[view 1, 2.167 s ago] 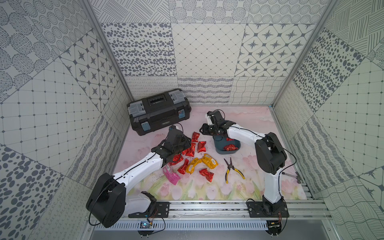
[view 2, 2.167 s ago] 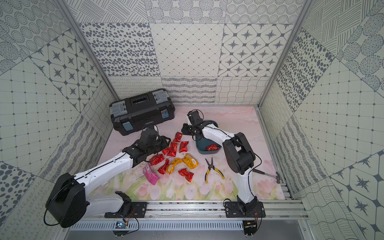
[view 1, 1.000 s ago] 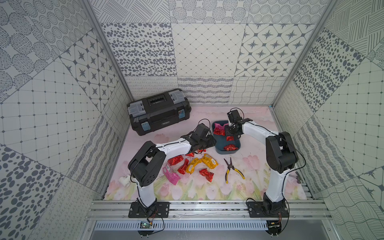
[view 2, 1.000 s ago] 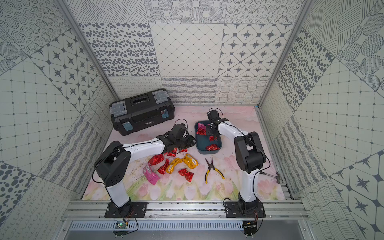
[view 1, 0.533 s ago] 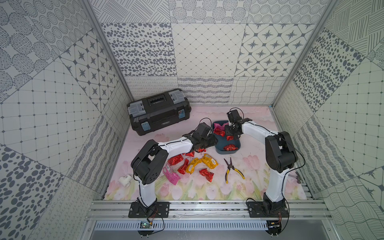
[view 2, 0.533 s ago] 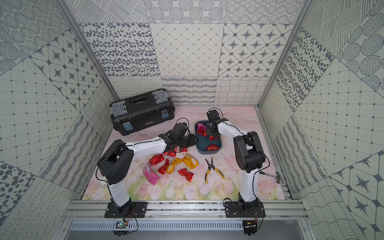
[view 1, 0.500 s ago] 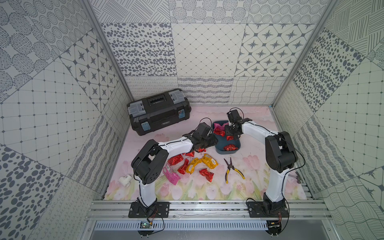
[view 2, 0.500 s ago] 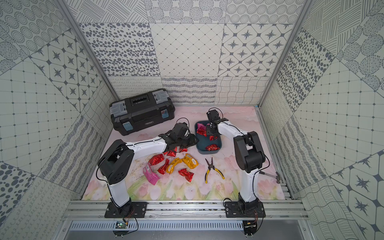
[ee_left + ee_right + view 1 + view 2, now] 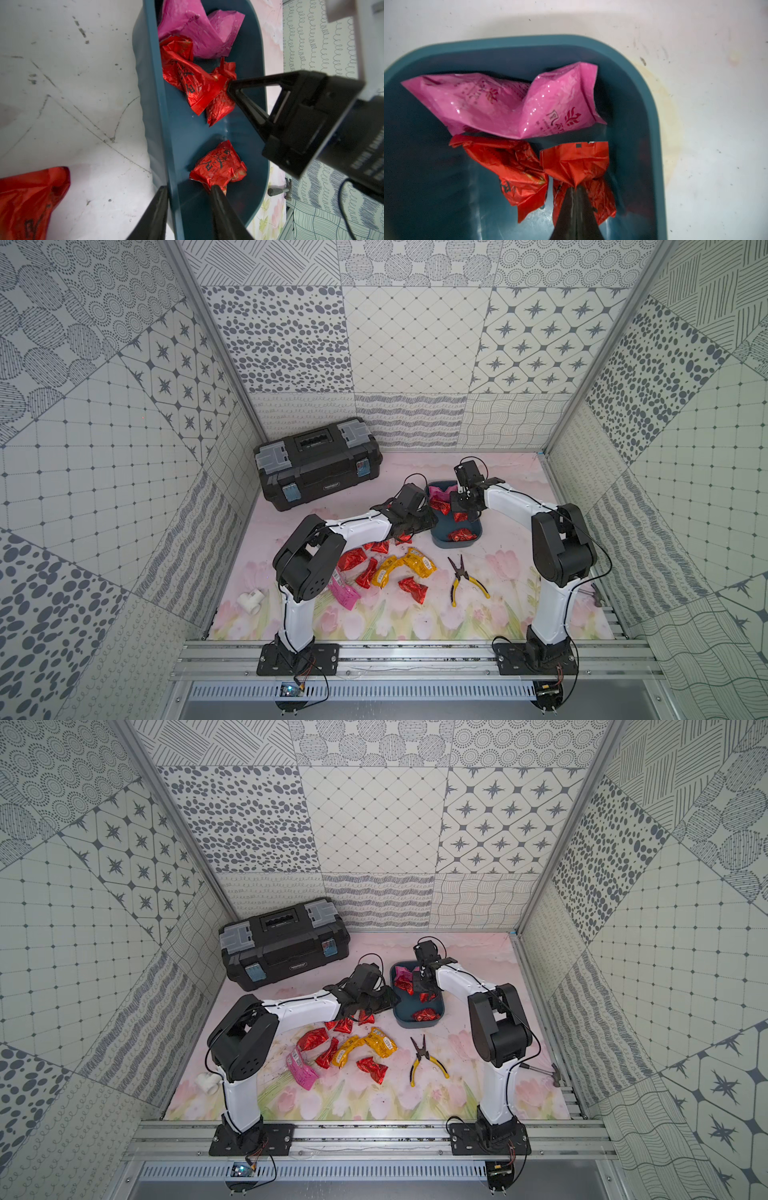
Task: Take the tea bags out of the storage box
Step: Pick up the tea bag from the storage box, then move the storage box to the center of the board, then place the tea bag at the center of the board.
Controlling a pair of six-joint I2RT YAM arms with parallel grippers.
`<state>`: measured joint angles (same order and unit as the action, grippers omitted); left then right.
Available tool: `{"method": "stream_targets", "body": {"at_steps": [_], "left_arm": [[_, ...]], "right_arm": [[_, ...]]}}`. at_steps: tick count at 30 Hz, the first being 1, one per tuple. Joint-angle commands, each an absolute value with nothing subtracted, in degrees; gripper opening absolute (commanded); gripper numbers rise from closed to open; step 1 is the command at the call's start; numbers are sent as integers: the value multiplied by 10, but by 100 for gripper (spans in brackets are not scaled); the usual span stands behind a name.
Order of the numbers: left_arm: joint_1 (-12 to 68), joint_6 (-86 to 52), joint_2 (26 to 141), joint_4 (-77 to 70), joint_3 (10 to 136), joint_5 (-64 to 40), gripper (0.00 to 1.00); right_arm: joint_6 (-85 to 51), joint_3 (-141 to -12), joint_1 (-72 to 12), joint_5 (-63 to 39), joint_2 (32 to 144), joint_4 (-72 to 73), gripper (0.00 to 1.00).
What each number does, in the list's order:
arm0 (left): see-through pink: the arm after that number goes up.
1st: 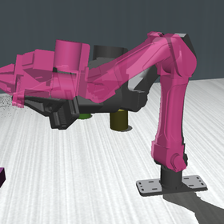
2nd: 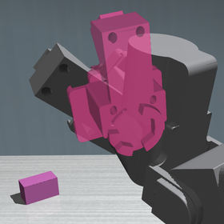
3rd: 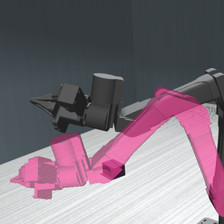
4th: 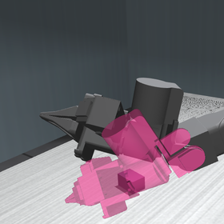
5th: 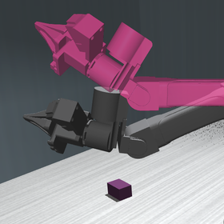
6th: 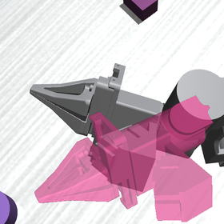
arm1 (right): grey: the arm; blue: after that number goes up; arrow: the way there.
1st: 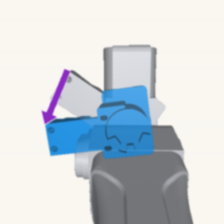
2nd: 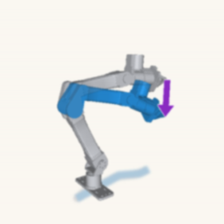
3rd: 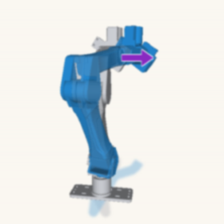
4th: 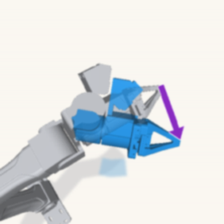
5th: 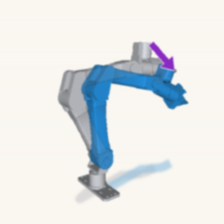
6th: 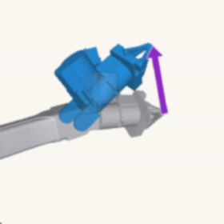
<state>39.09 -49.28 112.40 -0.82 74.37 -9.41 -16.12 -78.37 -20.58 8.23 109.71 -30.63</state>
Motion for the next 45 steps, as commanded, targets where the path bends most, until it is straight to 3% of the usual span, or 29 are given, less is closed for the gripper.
{"method": "stream_targets", "body": {"at_steps": [1,13,26,34,45], "left_arm": [[394,-475,1135,0,756,-101,32],[408,-464,1143,11,761,-95,19],[426,-467,1147,6,763,-98,18],[422,-478,1030,-20,681,-8,48],[403,-587,780,60,480,228,50]], "right_arm": [[-169,-756,-204,81,1035,-298,0],[-192,-644,-202,55,864,-285,0],[-211,-586,-210,8,754,-300,0],[-217,-638,-271,15,784,-296,0],[-262,-719,-374,19,932,-264,0]]}}
